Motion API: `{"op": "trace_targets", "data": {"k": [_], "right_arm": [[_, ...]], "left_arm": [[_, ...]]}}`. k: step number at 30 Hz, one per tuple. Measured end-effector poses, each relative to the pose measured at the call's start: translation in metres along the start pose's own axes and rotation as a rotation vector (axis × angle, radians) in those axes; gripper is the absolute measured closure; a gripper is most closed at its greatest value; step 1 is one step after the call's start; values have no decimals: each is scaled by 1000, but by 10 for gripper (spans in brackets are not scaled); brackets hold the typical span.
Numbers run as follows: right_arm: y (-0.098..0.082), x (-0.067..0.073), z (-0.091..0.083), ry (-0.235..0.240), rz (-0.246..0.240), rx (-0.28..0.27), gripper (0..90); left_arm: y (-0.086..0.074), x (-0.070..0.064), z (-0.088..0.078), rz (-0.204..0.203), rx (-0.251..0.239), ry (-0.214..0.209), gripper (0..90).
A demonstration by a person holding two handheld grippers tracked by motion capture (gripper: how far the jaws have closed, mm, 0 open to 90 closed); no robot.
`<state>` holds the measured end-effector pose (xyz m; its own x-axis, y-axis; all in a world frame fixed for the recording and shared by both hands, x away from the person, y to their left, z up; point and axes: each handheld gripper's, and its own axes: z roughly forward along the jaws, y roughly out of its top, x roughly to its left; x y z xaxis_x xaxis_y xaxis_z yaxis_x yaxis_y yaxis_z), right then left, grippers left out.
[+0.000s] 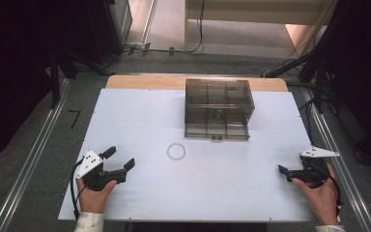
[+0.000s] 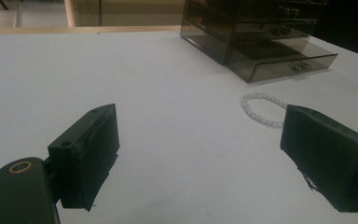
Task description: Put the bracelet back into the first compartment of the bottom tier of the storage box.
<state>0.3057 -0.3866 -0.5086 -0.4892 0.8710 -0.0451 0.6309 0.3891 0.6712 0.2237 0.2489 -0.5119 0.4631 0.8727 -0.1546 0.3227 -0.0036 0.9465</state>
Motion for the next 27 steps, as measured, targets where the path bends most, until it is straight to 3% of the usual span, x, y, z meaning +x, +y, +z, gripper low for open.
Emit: {"op": "trace_targets", "data": {"k": [21,27], "right_arm": [[0,0,0,1,0,0,0],[0,0,0,0,0,0,0]], "left_arm": [[1,-1,0,-7,2,26,87],[1,-2,2,9,17,30,92]]}}
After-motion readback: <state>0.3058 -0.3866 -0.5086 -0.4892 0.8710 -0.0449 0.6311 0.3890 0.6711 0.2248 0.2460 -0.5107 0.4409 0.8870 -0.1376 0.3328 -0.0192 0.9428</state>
